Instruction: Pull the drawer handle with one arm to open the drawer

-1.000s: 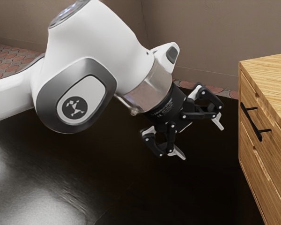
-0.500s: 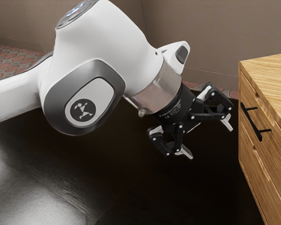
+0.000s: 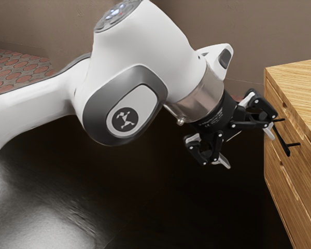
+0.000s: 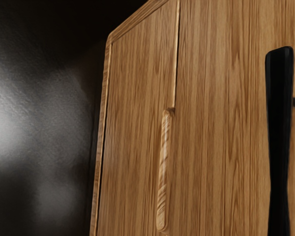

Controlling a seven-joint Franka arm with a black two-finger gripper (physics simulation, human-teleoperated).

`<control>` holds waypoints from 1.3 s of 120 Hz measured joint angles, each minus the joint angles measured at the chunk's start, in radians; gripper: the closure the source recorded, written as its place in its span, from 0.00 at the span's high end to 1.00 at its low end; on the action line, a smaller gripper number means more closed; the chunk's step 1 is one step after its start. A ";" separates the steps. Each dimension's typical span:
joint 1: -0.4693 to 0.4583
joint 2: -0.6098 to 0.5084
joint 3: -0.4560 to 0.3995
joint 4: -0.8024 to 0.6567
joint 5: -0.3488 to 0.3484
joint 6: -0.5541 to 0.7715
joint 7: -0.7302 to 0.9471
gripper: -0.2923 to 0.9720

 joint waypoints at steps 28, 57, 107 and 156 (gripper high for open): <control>-0.003 0.005 0.010 -0.018 -0.035 0.071 0.012 0.77; 0.010 -0.001 0.014 -0.068 -0.074 0.156 0.020 0.77; 0.004 0.010 0.014 -0.091 -0.101 0.230 0.027 0.77; 0.016 0.036 0.013 -0.099 -0.118 0.272 0.030 0.77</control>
